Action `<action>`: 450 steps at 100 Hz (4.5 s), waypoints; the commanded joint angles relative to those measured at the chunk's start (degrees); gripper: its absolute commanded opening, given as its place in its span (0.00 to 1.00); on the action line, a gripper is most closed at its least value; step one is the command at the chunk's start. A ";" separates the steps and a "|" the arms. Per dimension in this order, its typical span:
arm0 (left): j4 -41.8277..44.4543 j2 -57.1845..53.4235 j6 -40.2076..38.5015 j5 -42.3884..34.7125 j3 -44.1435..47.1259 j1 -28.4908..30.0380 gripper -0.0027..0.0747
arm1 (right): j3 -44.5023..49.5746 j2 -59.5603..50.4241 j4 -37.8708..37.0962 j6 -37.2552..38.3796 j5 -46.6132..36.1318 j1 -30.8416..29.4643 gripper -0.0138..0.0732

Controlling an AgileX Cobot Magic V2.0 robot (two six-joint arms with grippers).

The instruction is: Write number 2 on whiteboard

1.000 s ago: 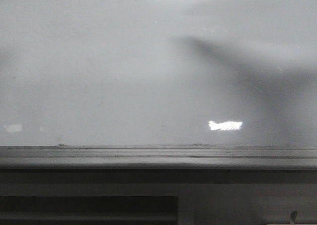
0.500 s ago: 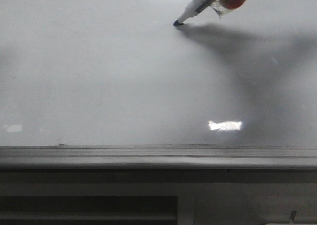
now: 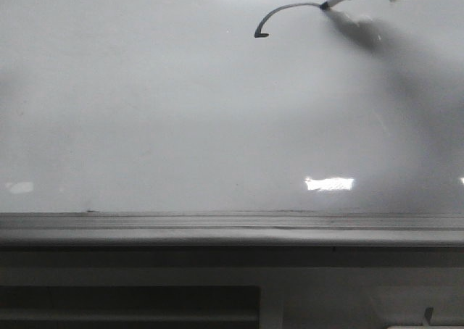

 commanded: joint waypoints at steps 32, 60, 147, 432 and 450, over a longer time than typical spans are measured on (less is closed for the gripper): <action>-2.37 -0.20 -0.33 -2.63 -1.52 0.11 0.01 | 0.91 5.53 1.11 -0.90 6.00 -0.98 0.09; -2.46 -0.20 -0.33 -2.63 -1.52 0.11 0.01 | 1.01 6.89 1.19 -0.90 4.27 1.74 0.09; -8.20 0.05 2.09 -0.63 -1.52 -0.92 0.01 | 2.26 -13.06 5.43 -0.23 24.59 -9.25 0.11; -21.18 25.50 4.77 -50.23 -0.25 -37.86 0.01 | -14.90 5.72 7.45 -5.35 32.41 -9.77 0.59; -20.89 27.03 4.77 -50.45 -0.31 -37.86 0.01 | -14.90 5.72 7.74 -5.35 32.63 -9.77 0.59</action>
